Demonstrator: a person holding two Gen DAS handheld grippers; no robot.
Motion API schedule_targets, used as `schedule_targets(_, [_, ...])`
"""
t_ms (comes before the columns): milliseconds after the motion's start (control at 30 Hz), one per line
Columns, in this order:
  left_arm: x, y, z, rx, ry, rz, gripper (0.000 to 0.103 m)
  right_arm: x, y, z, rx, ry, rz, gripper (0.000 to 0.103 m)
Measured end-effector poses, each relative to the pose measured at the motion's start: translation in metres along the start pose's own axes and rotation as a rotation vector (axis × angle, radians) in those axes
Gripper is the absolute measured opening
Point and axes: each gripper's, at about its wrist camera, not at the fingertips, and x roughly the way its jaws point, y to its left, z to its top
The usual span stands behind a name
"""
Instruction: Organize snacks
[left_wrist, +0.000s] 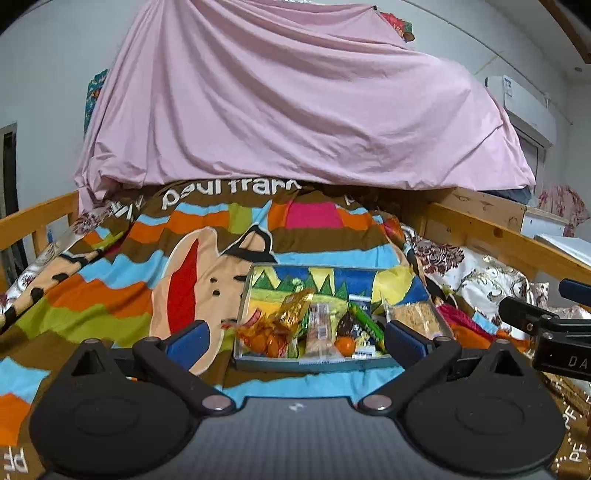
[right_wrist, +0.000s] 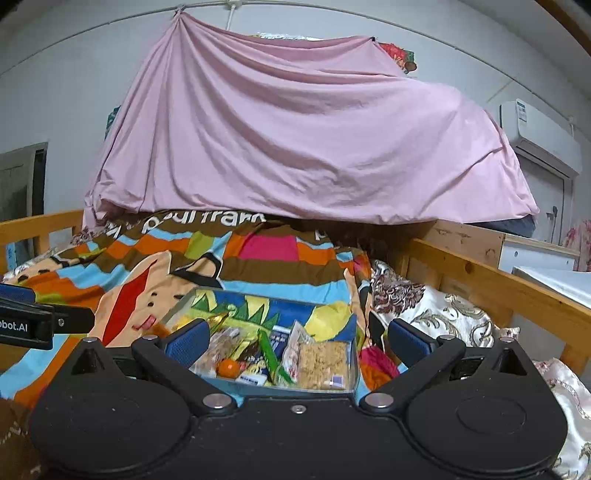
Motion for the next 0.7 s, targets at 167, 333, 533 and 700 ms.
schedule_targets(167, [-0.011, 0.001, -0.016, -0.011, 0.027, 0.010, 0.103, -0.012, 0.002, -0.010, -0.009, 0.012, 0.012, 0.102])
schedule_targets(333, [-0.022, 0.003, -0.031, -0.009, 0.046, 0.021, 0.103, -0.021, 0.004, -0.020, -0.006, 0.041, 0.023, 0.102])
schedule_targets(533, [-0.035, 0.008, -0.043, -0.044, 0.060, 0.050, 0.103, -0.033, 0.006, -0.030, 0.015, 0.081, 0.049, 0.102])
schedule_targets(700, [-0.046, 0.009, -0.053, -0.038, 0.068, 0.065, 0.103, -0.043, 0.007, -0.037, 0.027, 0.103, 0.063, 0.102])
